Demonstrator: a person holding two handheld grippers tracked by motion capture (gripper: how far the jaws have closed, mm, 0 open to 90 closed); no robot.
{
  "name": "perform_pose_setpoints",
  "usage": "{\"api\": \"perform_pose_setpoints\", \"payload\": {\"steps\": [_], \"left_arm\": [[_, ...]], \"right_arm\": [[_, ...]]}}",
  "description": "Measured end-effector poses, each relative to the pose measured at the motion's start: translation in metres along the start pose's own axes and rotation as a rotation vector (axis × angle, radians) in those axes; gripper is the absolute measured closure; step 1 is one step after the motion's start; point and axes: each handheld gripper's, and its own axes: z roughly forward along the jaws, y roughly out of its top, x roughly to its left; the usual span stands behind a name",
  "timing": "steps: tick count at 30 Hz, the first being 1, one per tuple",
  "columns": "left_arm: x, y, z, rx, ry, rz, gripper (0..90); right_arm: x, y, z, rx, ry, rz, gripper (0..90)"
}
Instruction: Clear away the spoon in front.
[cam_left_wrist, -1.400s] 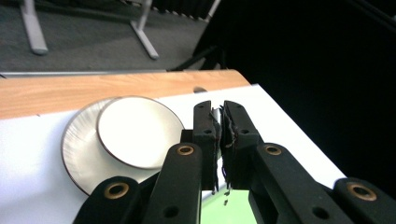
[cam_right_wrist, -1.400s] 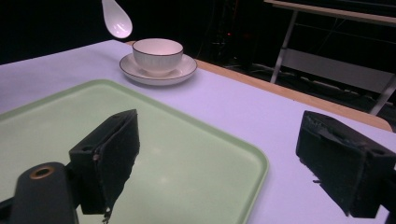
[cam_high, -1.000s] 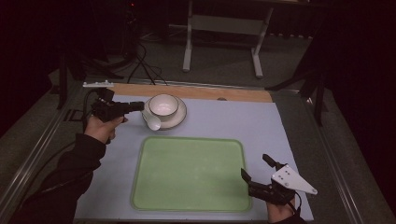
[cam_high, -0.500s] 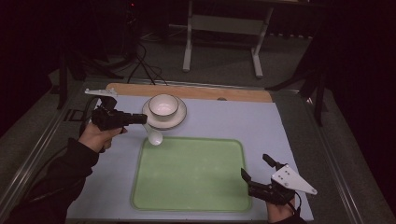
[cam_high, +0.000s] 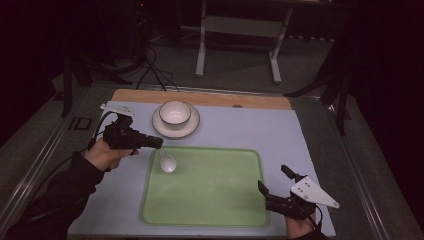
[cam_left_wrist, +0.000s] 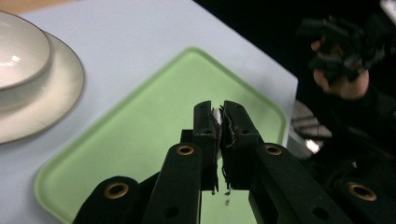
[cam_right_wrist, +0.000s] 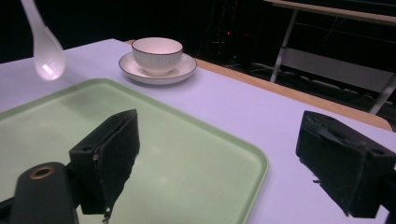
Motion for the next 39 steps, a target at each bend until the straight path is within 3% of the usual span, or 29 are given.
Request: {"api": "perform_pose_setpoints", "payload": {"steps": [6,12,20,28,34,39], "left_arm": [[-0.002,-0.005,0.008,0.034,-0.026,0.011,85.1],[-0.005,-0.012,0.023,0.149,-0.075,0.022,85.1],[-0.008,-0.024,0.044,0.255,-0.141,0.027,85.0],[-0.004,-0.034,0.060,0.310,-0.197,0.011,84.9],[0.002,-0.035,0.066,0.291,-0.231,-0.005,84.6],[0.011,-0.039,0.072,0.233,-0.203,-0.012,82.0]], "right_arm": [[0.001,0.000,0.000,-0.002,-0.002,-0.004,13.4],[0.001,0.000,0.000,-0.004,-0.001,-0.007,13.4],[0.001,0.000,0.000,-0.002,-0.001,-0.007,13.4],[0.001,0.000,0.000,0.000,0.000,-0.008,13.4],[0.000,0.000,0.001,0.001,0.001,-0.006,13.4],[0.000,0.000,0.001,0.001,0.002,-0.004,13.4]]}}
